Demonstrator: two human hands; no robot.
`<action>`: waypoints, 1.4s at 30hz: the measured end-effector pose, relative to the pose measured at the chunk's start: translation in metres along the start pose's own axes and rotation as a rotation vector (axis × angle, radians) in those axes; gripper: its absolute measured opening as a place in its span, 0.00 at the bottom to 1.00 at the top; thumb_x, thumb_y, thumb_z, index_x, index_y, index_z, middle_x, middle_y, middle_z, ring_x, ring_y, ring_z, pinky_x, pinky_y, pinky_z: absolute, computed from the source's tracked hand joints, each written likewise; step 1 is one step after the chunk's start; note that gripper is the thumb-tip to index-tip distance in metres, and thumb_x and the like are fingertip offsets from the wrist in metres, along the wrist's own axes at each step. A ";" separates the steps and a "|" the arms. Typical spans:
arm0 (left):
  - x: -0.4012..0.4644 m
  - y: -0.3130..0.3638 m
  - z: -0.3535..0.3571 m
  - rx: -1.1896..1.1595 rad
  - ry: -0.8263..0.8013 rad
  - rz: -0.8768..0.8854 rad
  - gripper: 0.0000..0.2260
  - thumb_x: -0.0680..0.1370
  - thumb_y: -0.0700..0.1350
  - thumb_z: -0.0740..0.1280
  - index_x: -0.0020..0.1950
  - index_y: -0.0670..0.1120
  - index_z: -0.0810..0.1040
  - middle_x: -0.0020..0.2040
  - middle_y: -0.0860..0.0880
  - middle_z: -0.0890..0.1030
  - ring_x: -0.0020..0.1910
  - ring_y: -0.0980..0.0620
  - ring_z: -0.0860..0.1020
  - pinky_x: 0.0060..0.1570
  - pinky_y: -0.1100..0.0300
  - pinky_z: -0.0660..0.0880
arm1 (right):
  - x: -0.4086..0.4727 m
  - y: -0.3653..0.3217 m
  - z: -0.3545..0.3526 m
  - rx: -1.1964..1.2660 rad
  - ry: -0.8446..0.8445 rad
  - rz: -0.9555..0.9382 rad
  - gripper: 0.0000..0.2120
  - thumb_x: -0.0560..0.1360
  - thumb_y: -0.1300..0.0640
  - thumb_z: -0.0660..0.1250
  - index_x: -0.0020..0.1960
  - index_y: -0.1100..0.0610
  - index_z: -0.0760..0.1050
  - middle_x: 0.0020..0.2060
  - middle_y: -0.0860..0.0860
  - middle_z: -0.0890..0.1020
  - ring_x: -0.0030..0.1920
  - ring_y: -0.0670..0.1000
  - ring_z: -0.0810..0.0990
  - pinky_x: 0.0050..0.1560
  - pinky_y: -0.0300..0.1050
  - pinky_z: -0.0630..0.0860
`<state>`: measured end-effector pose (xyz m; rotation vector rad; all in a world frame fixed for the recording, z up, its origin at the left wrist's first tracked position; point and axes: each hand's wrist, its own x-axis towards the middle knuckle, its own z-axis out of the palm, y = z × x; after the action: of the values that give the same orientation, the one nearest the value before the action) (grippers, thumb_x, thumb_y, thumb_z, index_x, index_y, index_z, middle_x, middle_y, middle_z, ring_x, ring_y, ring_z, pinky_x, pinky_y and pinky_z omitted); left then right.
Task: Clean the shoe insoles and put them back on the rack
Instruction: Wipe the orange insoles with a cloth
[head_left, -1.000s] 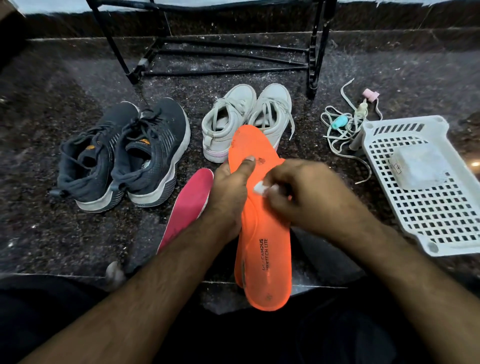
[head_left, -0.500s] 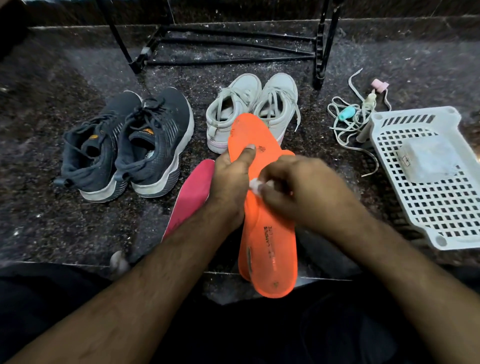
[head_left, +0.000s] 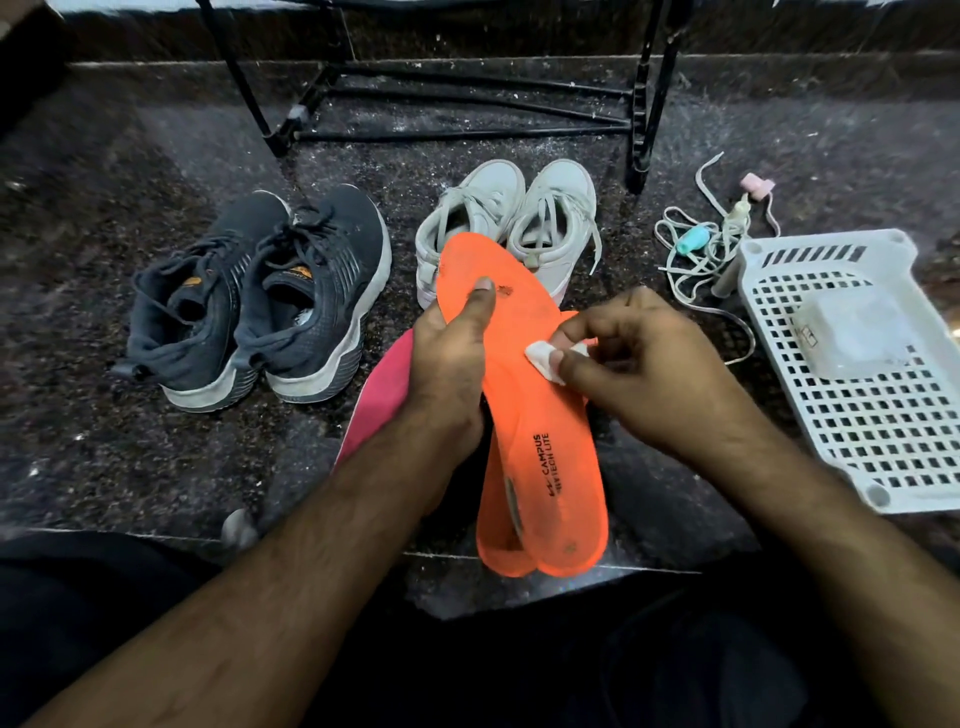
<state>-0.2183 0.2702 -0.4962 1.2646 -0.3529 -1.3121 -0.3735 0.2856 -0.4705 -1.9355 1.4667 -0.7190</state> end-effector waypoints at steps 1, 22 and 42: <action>-0.003 0.002 0.001 -0.037 -0.046 -0.020 0.13 0.81 0.49 0.69 0.56 0.39 0.79 0.54 0.36 0.84 0.50 0.37 0.83 0.56 0.36 0.79 | -0.001 -0.002 0.003 0.041 0.012 0.013 0.03 0.73 0.52 0.75 0.46 0.47 0.84 0.43 0.45 0.72 0.37 0.37 0.75 0.42 0.27 0.67; -0.010 0.003 0.000 -0.204 -0.448 -0.358 0.32 0.83 0.64 0.50 0.63 0.38 0.77 0.60 0.38 0.80 0.57 0.40 0.78 0.62 0.48 0.74 | -0.001 -0.008 0.007 -0.244 0.031 -0.241 0.07 0.72 0.49 0.71 0.45 0.51 0.84 0.47 0.49 0.73 0.51 0.53 0.72 0.52 0.46 0.70; 0.008 0.011 -0.006 -0.154 -0.333 -0.258 0.35 0.83 0.65 0.45 0.56 0.40 0.81 0.46 0.43 0.87 0.42 0.47 0.86 0.45 0.53 0.77 | -0.001 0.000 0.005 -0.162 -0.027 -0.171 0.06 0.70 0.47 0.71 0.44 0.48 0.82 0.43 0.44 0.70 0.49 0.49 0.71 0.49 0.40 0.66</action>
<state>-0.2052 0.2639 -0.4929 0.9845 -0.3210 -1.7437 -0.3698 0.2872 -0.4736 -2.2064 1.3920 -0.6629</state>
